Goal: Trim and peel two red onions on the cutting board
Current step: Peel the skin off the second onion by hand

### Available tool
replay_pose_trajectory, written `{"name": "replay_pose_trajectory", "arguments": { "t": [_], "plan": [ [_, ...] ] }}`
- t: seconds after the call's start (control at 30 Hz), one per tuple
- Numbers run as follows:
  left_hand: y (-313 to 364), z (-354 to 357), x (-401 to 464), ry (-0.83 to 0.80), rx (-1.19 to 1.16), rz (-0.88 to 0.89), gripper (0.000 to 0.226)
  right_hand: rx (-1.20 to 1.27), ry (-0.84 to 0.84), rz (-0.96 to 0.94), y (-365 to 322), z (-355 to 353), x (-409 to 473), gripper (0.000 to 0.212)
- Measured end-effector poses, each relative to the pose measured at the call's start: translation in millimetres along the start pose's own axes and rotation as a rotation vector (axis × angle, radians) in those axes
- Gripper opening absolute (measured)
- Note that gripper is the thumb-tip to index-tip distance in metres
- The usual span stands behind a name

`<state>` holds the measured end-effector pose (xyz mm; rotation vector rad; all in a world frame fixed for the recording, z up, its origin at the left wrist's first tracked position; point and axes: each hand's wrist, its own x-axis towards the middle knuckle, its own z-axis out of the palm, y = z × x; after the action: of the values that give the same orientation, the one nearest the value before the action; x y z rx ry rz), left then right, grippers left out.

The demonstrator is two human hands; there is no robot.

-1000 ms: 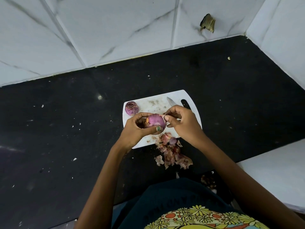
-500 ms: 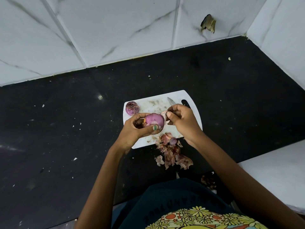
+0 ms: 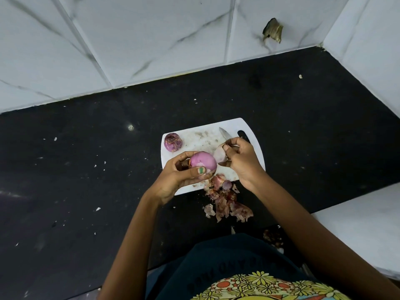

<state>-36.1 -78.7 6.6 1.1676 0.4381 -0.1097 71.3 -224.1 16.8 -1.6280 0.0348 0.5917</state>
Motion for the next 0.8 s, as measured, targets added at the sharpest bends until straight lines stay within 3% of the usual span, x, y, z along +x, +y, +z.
{"name": "replay_pose_trajectory", "arguments": {
  "t": [0.27,0.33,0.43,0.57,0.67,0.8],
  "plan": [
    [2,-2,-1,-0.093,-0.051,-0.035,0.047,-0.200,0.164,-0.087,9,2,10,0.006],
    [0,-4,-2,-0.097,-0.109,-0.036,0.059,-0.305,0.193,-0.131,9,-7,16,0.004],
    [-3,-8,2,-0.036,-0.263,-0.049,0.090,-0.510,-0.017,-0.136,6,-18,18,0.001],
    [-2,-7,5,0.021,-0.393,-0.042,0.089,-0.745,-0.274,-0.059,10,-20,12,0.004],
    [-1,-8,5,0.037,-0.395,-0.043,0.087,-0.832,-0.291,-0.088,13,-19,6,0.024],
    [-3,-10,6,0.071,-0.339,-0.062,0.077,-0.660,-0.171,-0.202,4,-14,1,0.006]
  ]
}}
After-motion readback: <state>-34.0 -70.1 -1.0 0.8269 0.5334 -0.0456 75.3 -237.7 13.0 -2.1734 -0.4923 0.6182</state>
